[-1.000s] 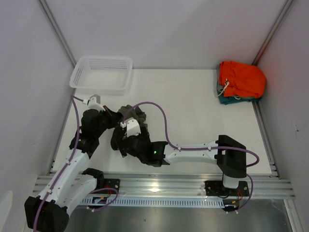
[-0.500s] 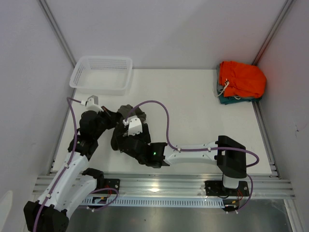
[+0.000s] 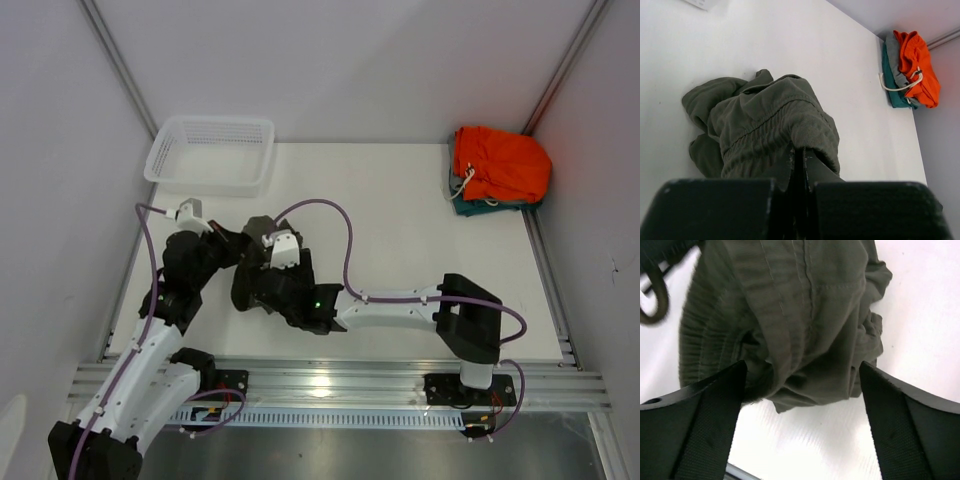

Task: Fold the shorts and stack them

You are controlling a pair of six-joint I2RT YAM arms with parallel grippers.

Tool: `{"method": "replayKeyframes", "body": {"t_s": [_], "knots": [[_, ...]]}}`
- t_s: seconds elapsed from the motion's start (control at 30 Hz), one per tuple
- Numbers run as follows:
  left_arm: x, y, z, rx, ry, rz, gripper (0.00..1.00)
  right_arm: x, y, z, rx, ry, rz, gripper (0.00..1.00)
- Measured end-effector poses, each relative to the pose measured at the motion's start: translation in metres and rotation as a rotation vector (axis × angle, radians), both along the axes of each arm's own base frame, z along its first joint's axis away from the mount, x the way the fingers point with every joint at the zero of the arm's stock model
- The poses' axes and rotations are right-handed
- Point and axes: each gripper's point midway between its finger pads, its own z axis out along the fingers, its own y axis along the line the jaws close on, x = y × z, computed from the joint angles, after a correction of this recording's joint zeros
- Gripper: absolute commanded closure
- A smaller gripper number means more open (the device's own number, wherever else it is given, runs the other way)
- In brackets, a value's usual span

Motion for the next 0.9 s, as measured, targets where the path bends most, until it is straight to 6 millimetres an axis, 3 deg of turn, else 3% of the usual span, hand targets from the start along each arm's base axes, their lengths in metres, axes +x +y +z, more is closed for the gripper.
{"method": "replayKeyframes", "body": {"t_s": [0.03, 0.07, 0.17, 0.27, 0.4, 0.5, 0.67, 0.77, 0.9], "knots": [[0.000, 0.000, -0.001, 0.003, 0.004, 0.001, 1.00, -0.001, -0.003, -0.003, -0.007, 0.001, -0.002, 0.14], [0.001, 0.000, -0.003, 0.004, 0.008, 0.001, 1.00, -0.002, -0.006, -0.007, -0.019, 0.005, -0.003, 0.27], [0.005, 0.000, -0.008, 0.018, 0.029, -0.002, 1.00, -0.007, -0.030, -0.026, -0.076, 0.026, -0.001, 0.53], [0.008, -0.002, -0.014, 0.032, 0.049, -0.009, 0.99, 0.000, -0.059, -0.036, -0.106, 0.061, -0.001, 0.69], [0.011, -0.005, -0.021, 0.053, 0.068, -0.022, 0.96, 0.023, -0.092, -0.035, -0.099, 0.095, 0.011, 0.72], [0.016, -0.005, -0.027, 0.072, 0.079, -0.029, 0.89, 0.033, -0.105, -0.035, -0.108, 0.104, 0.046, 0.75], [0.020, -0.006, -0.029, 0.093, 0.084, -0.038, 0.85, 0.048, -0.116, -0.032, -0.113, 0.121, 0.122, 0.80], [0.022, -0.007, -0.028, 0.099, 0.076, -0.042, 0.85, 0.058, -0.120, -0.033, -0.066, 0.174, 0.173, 0.74], [0.025, -0.008, -0.028, 0.105, 0.069, -0.042, 0.85, 0.054, -0.115, -0.034, 0.018, 0.260, 0.254, 0.68]]}}
